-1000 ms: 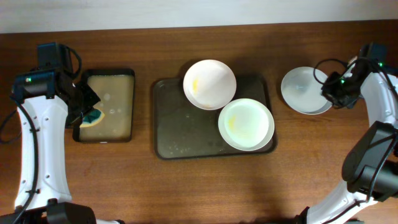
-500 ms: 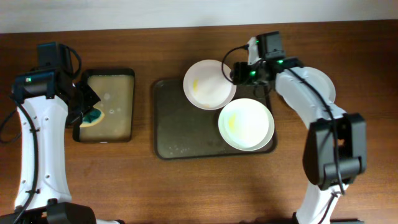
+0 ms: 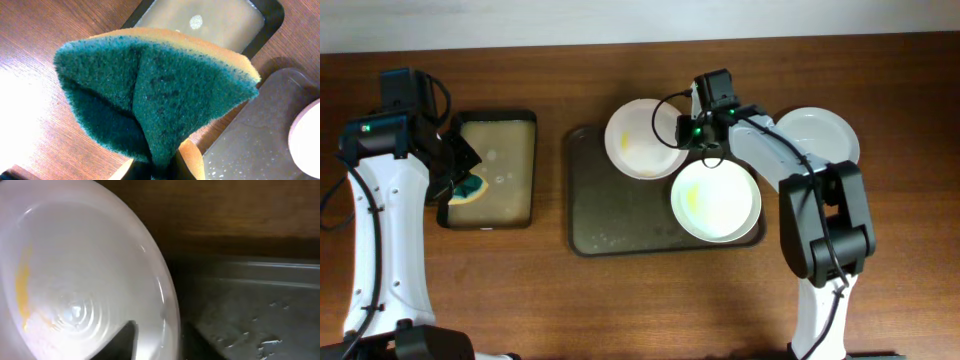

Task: Clean dirty plates on tray and stack at the side
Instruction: 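Reach the right gripper to the pink-rimmed plate and grasp its rim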

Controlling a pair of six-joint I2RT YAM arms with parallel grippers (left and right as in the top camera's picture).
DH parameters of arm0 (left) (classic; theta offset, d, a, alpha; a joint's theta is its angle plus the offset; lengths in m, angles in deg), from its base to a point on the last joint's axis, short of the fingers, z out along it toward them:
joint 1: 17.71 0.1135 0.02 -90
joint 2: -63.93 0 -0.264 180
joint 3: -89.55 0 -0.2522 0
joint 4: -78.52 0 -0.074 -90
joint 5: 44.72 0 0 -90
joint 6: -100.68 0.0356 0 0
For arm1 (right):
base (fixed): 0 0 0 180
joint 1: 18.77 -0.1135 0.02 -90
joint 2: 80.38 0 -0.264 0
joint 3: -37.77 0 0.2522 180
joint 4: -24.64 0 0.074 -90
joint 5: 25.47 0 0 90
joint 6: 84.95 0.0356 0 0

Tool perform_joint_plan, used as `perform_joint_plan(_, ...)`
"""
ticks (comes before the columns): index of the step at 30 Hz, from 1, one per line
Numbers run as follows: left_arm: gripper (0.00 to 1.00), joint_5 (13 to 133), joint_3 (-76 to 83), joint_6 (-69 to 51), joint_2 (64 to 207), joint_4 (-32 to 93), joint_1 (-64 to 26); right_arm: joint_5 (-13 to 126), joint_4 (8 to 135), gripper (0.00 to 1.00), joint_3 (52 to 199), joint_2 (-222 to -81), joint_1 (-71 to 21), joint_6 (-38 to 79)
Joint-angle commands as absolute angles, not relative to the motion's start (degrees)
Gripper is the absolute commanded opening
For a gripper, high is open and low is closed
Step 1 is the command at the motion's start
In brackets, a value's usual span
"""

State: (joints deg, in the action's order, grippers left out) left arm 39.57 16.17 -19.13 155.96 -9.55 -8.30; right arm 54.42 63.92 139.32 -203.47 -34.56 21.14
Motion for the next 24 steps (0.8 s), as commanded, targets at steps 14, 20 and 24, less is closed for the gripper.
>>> perform_joint_plan(14, 0.00, 40.2, 16.2, -18.4, 155.5, -9.3, -8.2, 51.7, 68.6, 0.04, 139.0, -204.3, -39.7, 21.9)
perform_joint_plan(20, 0.00, 47.6, 16.2, -12.5, 155.5, -7.3, -10.7, 48.2, 75.9, 0.04, 139.0, -204.1, -43.0, 21.3)
perform_joint_plan(24, 0.00, 48.6, 16.2, -11.9, 155.5, -6.7, -16.1, 48.5, 81.1, 0.04, 139.0, -204.1, -44.1, 21.0)
